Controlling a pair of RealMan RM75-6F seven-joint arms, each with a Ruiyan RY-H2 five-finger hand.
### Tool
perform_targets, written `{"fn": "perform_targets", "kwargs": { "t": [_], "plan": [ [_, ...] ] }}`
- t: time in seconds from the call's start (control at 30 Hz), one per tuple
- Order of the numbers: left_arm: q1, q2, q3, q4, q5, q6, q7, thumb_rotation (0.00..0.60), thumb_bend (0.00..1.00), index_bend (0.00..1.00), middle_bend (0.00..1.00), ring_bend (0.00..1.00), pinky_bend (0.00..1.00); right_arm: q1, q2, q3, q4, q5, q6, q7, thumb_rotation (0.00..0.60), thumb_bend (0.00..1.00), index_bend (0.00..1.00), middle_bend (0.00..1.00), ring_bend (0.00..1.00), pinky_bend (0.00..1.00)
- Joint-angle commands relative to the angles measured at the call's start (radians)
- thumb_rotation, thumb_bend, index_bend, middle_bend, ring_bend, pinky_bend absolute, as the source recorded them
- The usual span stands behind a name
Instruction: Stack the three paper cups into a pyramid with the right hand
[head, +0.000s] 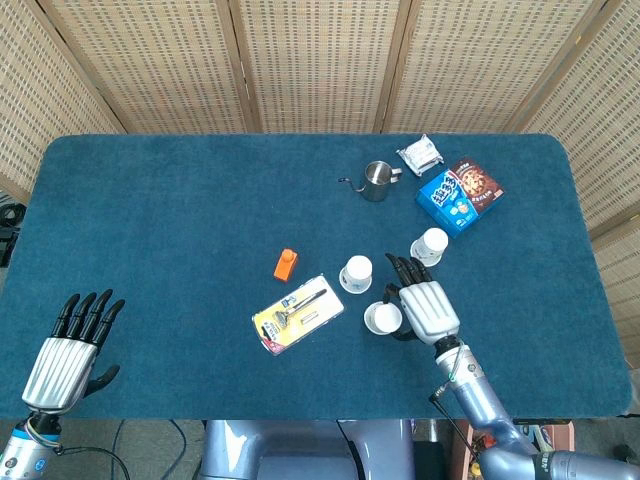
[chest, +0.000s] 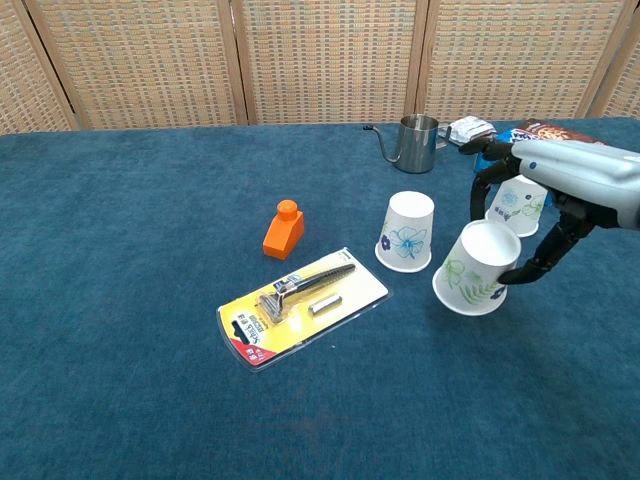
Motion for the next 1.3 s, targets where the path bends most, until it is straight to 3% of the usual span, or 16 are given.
{"fn": "perform_targets", "kwargs": {
  "t": [0.03, 0.33, 0.77, 1.3],
  "plan": [
    [0.0, 0.0, -0.001, 0.001, -0.003, -0.001, -0.001, 0.6, 0.2, 0.0, 0.0, 0.0, 0.0, 0.013, 0.024, 0.028, 0.02, 0.038, -0.007, 0.005, 0.6, 0.06, 0.53, 0.0, 0.0, 0.0],
    [-0.001, -0.005, 0.003, -0.002, 0.005, -0.005, 0.016, 0.6, 0.2, 0.0, 0.0, 0.0, 0.0, 0.07, 0.042, 0.077, 0.112, 0.151, -0.079, 0.041, 0.6, 0.06, 0.53, 0.0, 0.0, 0.0],
    [-0.005, -0.012, 0.001, 0.004, -0.008, -0.018, 0.023, 0.6, 0.2, 0.0, 0.0, 0.0, 0.0, 0.154, -0.021, 0.103, 0.214, 0.228, -0.128, 0.058, 0.6, 0.06, 0.53, 0.0, 0.0, 0.0],
    [-0.015, -0.022, -0.004, 0.012, -0.029, -0.038, 0.027, 0.6, 0.2, 0.0, 0.0, 0.0, 0.0, 0.217, -0.088, 0.097, 0.347, 0.278, -0.181, 0.09, 0.6, 0.06, 0.53, 0.0, 0.0, 0.0]
  ]
}}
